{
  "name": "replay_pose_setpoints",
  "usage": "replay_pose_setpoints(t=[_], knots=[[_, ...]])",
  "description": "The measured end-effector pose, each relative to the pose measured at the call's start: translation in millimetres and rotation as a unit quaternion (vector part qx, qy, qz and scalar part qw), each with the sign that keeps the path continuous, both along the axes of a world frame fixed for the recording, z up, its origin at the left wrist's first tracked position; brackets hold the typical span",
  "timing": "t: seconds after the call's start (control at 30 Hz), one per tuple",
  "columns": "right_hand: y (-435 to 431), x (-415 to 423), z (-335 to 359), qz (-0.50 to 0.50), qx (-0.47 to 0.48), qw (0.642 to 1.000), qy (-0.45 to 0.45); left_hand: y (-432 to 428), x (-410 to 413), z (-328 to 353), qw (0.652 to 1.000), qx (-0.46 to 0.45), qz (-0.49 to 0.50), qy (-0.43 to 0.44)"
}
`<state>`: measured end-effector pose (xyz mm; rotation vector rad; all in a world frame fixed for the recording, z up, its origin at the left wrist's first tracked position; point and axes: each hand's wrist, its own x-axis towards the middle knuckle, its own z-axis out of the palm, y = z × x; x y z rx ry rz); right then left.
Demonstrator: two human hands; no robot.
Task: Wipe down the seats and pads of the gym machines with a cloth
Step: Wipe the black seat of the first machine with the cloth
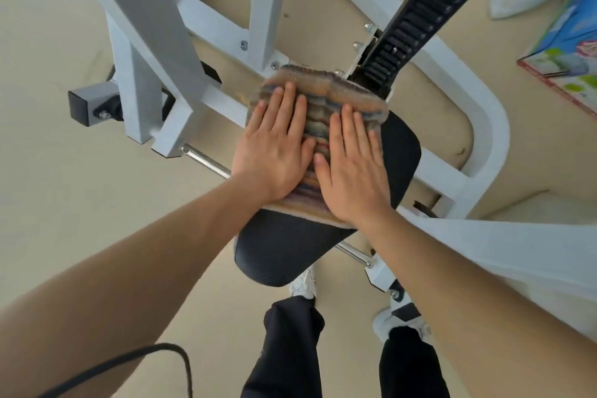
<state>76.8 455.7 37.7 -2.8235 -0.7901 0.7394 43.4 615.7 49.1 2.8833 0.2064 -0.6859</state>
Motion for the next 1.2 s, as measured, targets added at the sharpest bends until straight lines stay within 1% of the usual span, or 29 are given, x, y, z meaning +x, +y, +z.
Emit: replay_pose_setpoints(t=[0.07,0.13,0.3,0.4,0.5,0.63,0.7,0.77,0.87,0.93,1.03,1.1,1.2], knots=[[-17,-25,11,0.009,-0.004,1.0,0.018,-14,-21,12,1.0,-0.004,-0.004,0.017],[-20,-23,10,0.004,-0.005,1.0,0.025,-16,-19,14,1.0,-0.007,0.001,0.024],[-11,41,-15,-0.02,-0.017,1.0,-0.001,-11,34,-4,0.999,0.002,-0.033,-0.008],[-24,58,-26,-0.033,-0.012,0.999,-0.008,-21,66,-17,0.999,0.003,-0.04,-0.015],[-41,42,-28,-0.099,-0.001,0.995,-0.003,-35,67,-22,0.997,-0.007,-0.069,-0.023],[-61,-12,-8,-0.203,-0.008,0.979,0.017,-58,28,-12,0.984,-0.048,-0.172,-0.015],[-60,-45,6,-0.187,-0.013,0.982,0.018,-55,1,-1,0.98,-0.059,-0.192,-0.014],[-58,-66,17,-0.122,-0.02,0.992,0.023,-44,-20,10,0.979,-0.062,-0.194,0.002],[-54,-39,13,-0.059,-0.012,0.998,0.036,-30,-17,12,0.983,-0.047,-0.178,-0.005],[-45,2,-1,-0.064,-0.02,0.998,0.016,-28,8,3,0.99,-0.03,-0.138,-0.018],[-30,49,-20,-0.114,-0.025,0.993,0.023,-31,43,-13,0.997,-0.009,-0.071,-0.02],[-29,47,-22,-0.123,-0.019,0.992,0.015,-34,45,-17,0.998,-0.008,-0.055,-0.01],[-35,8,-7,-0.076,-0.014,0.997,-0.006,-35,4,-3,0.998,-0.026,-0.058,-0.012]])
